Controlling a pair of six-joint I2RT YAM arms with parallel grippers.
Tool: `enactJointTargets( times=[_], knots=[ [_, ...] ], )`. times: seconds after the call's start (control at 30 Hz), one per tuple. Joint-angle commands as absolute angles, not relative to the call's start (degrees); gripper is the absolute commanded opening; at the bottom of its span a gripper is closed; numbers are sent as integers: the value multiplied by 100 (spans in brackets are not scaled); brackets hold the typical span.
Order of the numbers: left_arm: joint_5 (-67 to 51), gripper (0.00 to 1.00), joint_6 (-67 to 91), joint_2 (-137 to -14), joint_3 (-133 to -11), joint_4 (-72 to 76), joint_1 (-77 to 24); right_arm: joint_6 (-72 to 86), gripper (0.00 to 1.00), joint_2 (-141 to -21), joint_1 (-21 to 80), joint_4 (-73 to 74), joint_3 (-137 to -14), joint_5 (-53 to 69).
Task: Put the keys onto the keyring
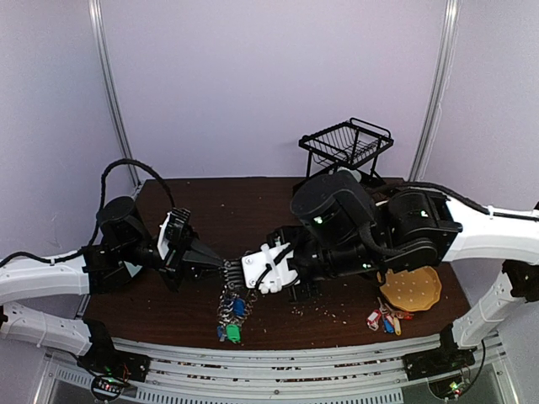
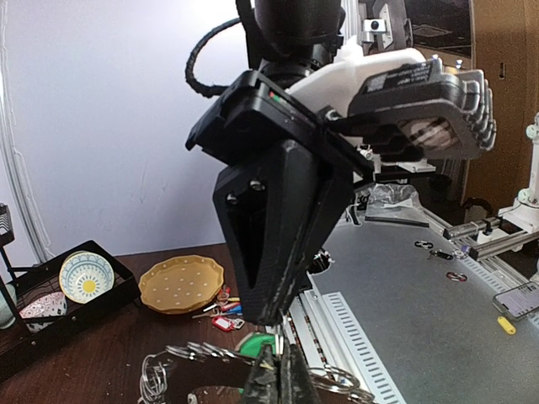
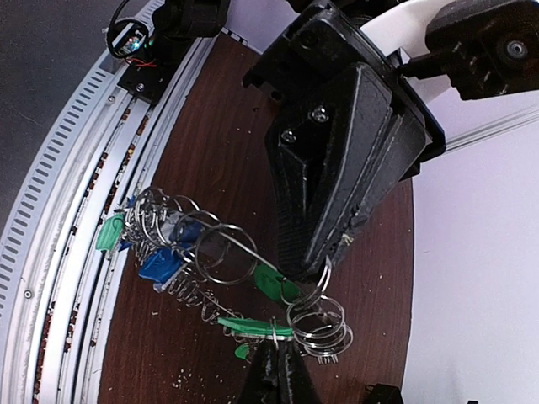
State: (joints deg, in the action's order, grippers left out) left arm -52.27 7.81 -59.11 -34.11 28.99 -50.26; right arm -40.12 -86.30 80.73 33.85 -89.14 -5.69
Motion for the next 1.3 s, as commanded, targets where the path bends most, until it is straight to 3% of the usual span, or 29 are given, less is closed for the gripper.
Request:
enactJointTargets(
  times=[0.0,1.27],
  knots=[
    [-5237,0,833,-5822,-3403,3407,-5041,-4287,0,-8584,8098,2982,-8785,-917],
    [-5175,0,923,-5837,-3371,3495,-5041,-4596,0,-8294,8137,2312,-8380,-878]
  ],
)
